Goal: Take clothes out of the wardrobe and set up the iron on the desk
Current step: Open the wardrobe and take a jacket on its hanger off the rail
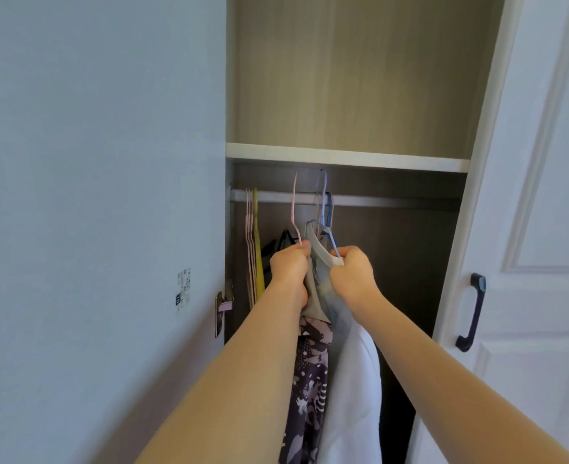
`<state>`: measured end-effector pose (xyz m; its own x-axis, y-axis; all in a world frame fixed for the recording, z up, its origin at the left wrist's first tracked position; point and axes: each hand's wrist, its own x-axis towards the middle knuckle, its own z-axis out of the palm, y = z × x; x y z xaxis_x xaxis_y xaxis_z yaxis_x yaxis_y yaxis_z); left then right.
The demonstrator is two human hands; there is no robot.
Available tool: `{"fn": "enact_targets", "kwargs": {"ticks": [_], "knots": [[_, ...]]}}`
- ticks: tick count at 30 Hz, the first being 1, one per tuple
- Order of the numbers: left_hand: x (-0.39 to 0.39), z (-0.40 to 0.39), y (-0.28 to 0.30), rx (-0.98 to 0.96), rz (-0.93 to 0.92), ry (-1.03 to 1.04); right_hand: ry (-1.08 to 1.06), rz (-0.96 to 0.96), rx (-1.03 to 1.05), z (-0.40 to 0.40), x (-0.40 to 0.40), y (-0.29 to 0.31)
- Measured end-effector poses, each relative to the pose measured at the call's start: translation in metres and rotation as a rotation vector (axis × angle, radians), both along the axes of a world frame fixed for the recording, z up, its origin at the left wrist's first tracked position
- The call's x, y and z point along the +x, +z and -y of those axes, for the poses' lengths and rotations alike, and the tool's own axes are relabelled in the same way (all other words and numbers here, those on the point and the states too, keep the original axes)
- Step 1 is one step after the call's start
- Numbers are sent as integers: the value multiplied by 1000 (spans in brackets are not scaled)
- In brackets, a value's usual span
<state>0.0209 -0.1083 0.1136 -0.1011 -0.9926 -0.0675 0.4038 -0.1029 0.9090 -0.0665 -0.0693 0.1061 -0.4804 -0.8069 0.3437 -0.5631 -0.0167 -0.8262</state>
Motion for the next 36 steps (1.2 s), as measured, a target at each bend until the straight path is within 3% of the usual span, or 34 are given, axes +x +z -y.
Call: {"fn": "enact_targets", "kwargs": {"ticks": [4,11,19,25,32,36], "knots": [[2,-29,-13,20,-75,-70,50,-31,13,-33,7,-6],[14,-93,-32,3,-45,-108,115,-60,45,-114,19,-12],[32,-188,-55,-51,-48,-248,198,21,-18,-241,49,-14],[42,-265,-77,-59,-96,-304,135,19,36,-321,62,-27],[59,-352,-105,-63,-53,-420,25,200,80,-411,77,-54],[71,-397,-112,-72,-15,-444,-16,136,84,-454,94,-68]]}}
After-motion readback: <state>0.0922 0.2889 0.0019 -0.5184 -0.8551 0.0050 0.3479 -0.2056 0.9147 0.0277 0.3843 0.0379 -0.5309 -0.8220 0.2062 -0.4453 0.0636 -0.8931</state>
